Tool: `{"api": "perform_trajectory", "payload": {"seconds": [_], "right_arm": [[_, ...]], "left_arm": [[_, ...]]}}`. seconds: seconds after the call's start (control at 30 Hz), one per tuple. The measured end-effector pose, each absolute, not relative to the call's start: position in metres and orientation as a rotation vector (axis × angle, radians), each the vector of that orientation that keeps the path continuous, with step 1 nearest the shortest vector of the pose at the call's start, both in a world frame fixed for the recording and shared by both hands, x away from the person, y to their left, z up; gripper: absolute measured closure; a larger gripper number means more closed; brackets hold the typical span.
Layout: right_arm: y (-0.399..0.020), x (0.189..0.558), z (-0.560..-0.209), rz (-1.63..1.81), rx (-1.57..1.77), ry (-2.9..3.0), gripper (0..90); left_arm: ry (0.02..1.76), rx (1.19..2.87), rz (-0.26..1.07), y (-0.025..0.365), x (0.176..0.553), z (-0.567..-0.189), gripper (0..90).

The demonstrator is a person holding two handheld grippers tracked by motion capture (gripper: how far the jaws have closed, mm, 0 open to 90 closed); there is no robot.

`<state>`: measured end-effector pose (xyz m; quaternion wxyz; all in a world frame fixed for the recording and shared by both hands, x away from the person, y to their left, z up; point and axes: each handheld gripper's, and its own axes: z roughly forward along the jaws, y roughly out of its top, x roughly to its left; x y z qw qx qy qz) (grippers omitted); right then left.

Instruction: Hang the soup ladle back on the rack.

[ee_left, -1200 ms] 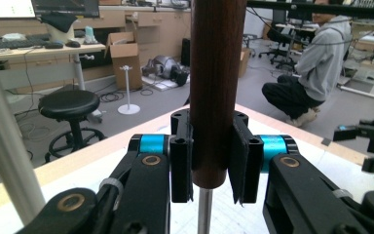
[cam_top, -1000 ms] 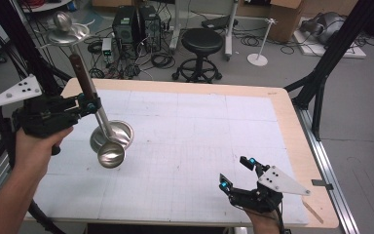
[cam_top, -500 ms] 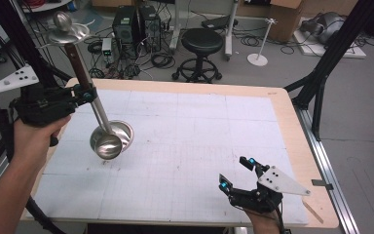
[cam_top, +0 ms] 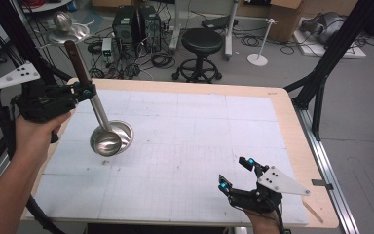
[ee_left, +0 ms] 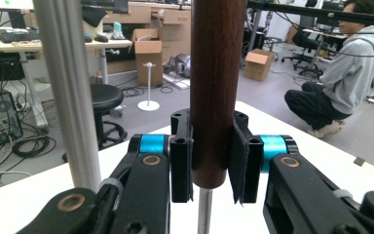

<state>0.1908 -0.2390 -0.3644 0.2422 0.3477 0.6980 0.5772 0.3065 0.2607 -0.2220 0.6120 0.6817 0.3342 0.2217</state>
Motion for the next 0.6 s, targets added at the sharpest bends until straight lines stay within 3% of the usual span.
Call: {"api": "perform_trajectory", "payload": {"seconds": [0.6], "right_arm": [[-0.2383, 0.1909, -0.3651, 1.584, 0.949, 1.917, 16.2]], "left_arm": [[0.796, 1.597, 0.547, 0.2609, 0.3117, -0.2262, 73.4]]}}
